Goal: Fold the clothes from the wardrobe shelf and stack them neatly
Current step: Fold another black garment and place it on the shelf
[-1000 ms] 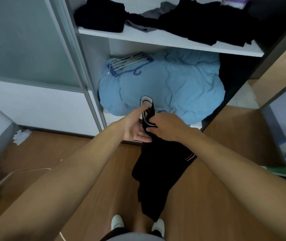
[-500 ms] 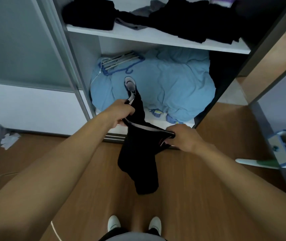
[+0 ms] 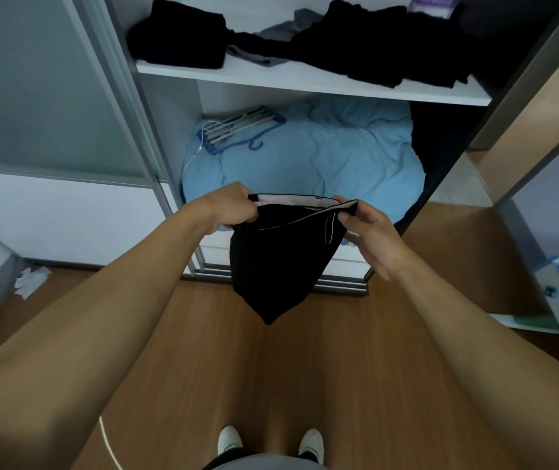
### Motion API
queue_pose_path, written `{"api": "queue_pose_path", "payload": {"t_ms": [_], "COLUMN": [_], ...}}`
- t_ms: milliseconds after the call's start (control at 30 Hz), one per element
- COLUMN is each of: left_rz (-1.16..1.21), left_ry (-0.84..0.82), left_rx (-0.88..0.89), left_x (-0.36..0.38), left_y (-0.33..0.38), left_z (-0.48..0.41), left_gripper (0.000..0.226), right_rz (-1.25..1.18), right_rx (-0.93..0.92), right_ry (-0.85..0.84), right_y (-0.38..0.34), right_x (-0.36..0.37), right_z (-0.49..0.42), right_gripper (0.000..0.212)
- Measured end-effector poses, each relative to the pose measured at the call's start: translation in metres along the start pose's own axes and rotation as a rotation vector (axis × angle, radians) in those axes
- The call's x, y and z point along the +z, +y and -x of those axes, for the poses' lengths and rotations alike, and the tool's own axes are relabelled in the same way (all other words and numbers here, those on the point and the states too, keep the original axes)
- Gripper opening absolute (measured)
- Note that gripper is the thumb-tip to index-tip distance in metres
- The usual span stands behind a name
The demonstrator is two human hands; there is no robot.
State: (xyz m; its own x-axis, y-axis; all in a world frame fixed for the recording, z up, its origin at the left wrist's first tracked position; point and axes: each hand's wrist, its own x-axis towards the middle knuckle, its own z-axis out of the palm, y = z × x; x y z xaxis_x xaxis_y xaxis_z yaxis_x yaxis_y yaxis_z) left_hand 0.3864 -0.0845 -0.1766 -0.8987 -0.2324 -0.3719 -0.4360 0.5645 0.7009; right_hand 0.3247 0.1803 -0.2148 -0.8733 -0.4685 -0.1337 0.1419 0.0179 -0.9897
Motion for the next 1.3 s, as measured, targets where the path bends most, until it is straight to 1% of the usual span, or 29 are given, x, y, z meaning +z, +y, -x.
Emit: {"api": "queue_pose_path", "payload": {"t_ms": [67, 133, 167, 267, 300, 333, 433, 467, 500, 533, 567, 600, 633, 667, 733, 800, 867, 967, 1033, 1100, 1200, 1233, 1300], "left_rz": [0.139, 0.297, 0.332, 0.337, 0.353, 0.386, 0.568, 0.656, 0.741, 0.798, 0.813, 0.785, 0.730, 0.664, 0.596, 0.633, 0.711, 0.791, 0.826, 0.860, 0.889, 0.893, 0.902], "left_ry": [0.004, -0.007, -0.015, -0.045, -0.056, -0.066, -0.053, -0.046, -0.053, -0.070, -0.088, -0.108, -0.119, -0.120, -0.060, 0.058, 0.094, 0.035, -0.019, -0.045, -0.036, -0.028, -0.012], "left_rx": [-0.002, 0.005, 0.017, 0.070, 0.081, 0.092, 0.106, 0.131, 0.171, 0.218, 0.255, 0.273, 0.272, 0.256, 0.215, 0.185, 0.191, 0.223, 0.236, 0.235, 0.257, 0.266, 0.285], "left_x": [-0.005, -0.009, -0.010, -0.012, -0.012, -0.012, -0.012, -0.013, -0.015, -0.015, -0.015, -0.011, -0.006, 0.002, 0.014, 0.019, 0.021, 0.024, 0.027, 0.028, 0.028, 0.027, 0.025], "left_y": [0.002, 0.002, 0.002, 0.001, 0.001, 0.002, -0.002, -0.007, -0.014, -0.022, -0.031, -0.038, -0.042, -0.044, -0.042, -0.041, -0.043, -0.043, -0.038, -0.031, -0.013, -0.005, 0.009], "left_z": [0.004, 0.007, 0.007, 0.007, 0.008, 0.010, 0.014, 0.015, 0.015, 0.015, 0.016, 0.017, 0.018, 0.018, 0.014, 0.007, 0.002, 0.002, 0.002, 0.003, 0.006, 0.007, 0.009], "left_gripper": [0.021, 0.022, 0.026, 0.041, 0.042, 0.038, 0.012, 0.010, 0.020, 0.038, 0.061, 0.083, 0.098, 0.100, 0.082, 0.062, 0.050, 0.056, 0.055, 0.045, 0.032, 0.028, 0.022], "right_rz": [-0.090, -0.157, -0.166, -0.156, -0.167, -0.186, -0.248, -0.276, -0.317, -0.366, -0.407, -0.428, -0.429, -0.413, -0.339, -0.235, -0.140, -0.065, -0.026, -0.029, -0.187, -0.230, -0.231], "right_rx": [-0.027, -0.031, -0.032, -0.035, -0.037, -0.038, -0.043, -0.046, -0.050, -0.056, -0.062, -0.069, -0.077, -0.083, -0.087, -0.097, -0.120, -0.148, -0.155, -0.154, -0.127, -0.101, -0.034], "right_ry": [-0.048, -0.089, -0.106, -0.122, -0.113, -0.099, -0.051, -0.024, 0.006, 0.033, 0.052, 0.061, 0.057, 0.043, 0.020, 0.029, 0.066, 0.109, 0.118, 0.148, 0.238, 0.242, 0.158], "right_y": [-0.001, -0.005, -0.007, -0.012, -0.015, -0.017, -0.025, -0.027, -0.029, -0.031, -0.034, -0.037, -0.040, -0.043, -0.048, -0.052, -0.056, -0.060, -0.060, -0.060, -0.060, -0.058, -0.053], "right_x": [0.006, 0.011, 0.013, 0.018, 0.021, 0.023, 0.029, 0.032, 0.034, 0.037, 0.039, 0.042, 0.045, 0.047, 0.052, 0.051, 0.045, 0.036, 0.033, 0.030, 0.018, 0.012, 0.003], "right_z": [-0.001, -0.001, -0.002, -0.007, -0.008, -0.010, -0.010, -0.009, -0.008, -0.008, -0.006, -0.005, -0.004, -0.003, -0.001, 0.001, 0.003, 0.006, 0.009, 0.011, 0.012, 0.013, 0.017], "right_gripper": [0.022, 0.021, 0.021, 0.020, 0.019, 0.019, 0.020, 0.020, 0.019, 0.019, 0.019, 0.019, 0.019, 0.020, 0.020, 0.021, 0.027, 0.035, 0.039, 0.042, 0.038, 0.038, 0.038]}}
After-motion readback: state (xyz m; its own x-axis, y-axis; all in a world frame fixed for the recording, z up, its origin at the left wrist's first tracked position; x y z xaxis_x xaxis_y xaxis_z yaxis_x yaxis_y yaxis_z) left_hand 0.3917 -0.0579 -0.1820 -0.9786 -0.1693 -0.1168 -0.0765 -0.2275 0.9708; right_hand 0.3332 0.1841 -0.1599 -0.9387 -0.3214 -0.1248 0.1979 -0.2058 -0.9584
